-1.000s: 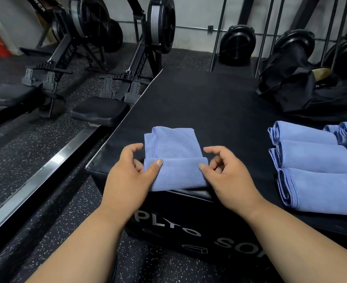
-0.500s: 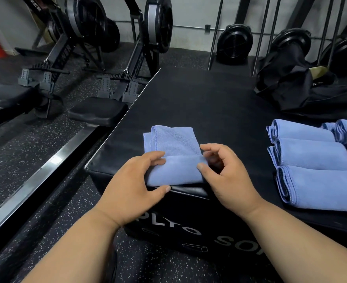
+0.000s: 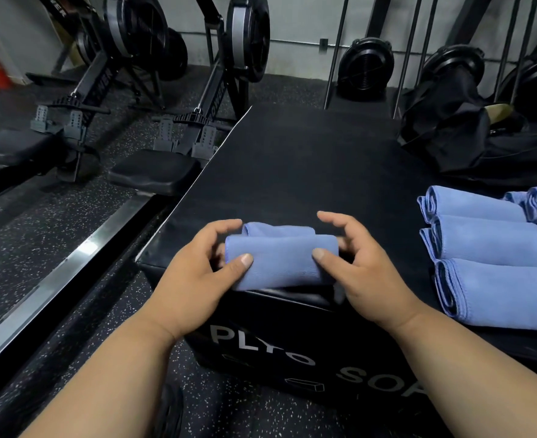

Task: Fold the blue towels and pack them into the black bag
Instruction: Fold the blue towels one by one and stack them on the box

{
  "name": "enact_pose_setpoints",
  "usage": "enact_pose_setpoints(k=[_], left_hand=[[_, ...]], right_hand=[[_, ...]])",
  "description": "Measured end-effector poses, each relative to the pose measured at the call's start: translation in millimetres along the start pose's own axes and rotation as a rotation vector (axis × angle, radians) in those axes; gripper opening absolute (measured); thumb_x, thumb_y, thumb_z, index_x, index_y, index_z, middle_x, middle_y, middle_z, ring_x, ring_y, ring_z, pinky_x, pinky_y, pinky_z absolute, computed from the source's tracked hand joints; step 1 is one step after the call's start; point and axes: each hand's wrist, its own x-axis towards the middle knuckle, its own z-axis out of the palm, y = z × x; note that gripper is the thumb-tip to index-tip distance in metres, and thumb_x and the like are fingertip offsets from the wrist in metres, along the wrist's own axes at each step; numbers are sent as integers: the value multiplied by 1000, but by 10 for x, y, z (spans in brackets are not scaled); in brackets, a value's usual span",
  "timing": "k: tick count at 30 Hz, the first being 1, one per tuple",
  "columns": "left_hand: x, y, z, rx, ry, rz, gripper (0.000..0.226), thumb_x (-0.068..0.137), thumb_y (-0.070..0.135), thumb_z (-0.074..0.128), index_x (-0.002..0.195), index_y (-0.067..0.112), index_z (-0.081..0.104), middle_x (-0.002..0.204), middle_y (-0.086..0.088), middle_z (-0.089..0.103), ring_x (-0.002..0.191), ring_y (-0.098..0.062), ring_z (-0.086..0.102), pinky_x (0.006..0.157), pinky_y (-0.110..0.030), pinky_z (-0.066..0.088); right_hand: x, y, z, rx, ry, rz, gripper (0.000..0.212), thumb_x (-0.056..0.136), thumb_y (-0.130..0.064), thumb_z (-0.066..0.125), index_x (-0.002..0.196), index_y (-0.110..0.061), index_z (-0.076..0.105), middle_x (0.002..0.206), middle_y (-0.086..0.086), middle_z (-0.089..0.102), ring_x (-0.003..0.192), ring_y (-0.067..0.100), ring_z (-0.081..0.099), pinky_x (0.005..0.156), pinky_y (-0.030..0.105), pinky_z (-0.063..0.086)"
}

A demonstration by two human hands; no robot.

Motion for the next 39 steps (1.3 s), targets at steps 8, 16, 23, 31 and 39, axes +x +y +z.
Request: enact_pose_setpoints(k=[8,16,23,31,39], left_hand=[[75,39,125,97,177,-159,39,94,45,72,129,43,55,77,11,68,73,-2,65,72,-22,45],[107,89,210,334,138,-171,48,97,61,53,142,44,49,126,25,61,113,-4,59,93,-28,42],[111,144,267,157,65,-139,41,100,45,60,140,47,50,135,30,59,126,0,55,108,-31,45],[93,313,385,-46,-53,-133,46,102,30,64,140,52,51,116,40,64,109,11,64,88,-16,46],[77,372,541,-119,122,-198,48,95,23,73,132,50,58,114,15,72,100,2,70,88,-25,52]], right_hand=[[108,59,121,-108,192,125,28,95,-43,71,121,-42,61,82,-1,63,75,11,61,75,26,48],[168,122,165,-222,201,159,32,93,-49,68,124,-44,60,91,-10,68,82,9,65,84,36,55],[28,62,125,-35,145,71,26,98,-28,69,119,-41,62,93,-7,63,83,7,61,78,20,51],[-132,42,-9,-70,-87,48,34,101,-36,67,131,-48,56,102,-17,66,101,4,65,87,19,51],[-240,136,-87,-347,13,50,57,89,-62,62,142,-50,46,127,-19,57,123,10,54,111,41,44]])
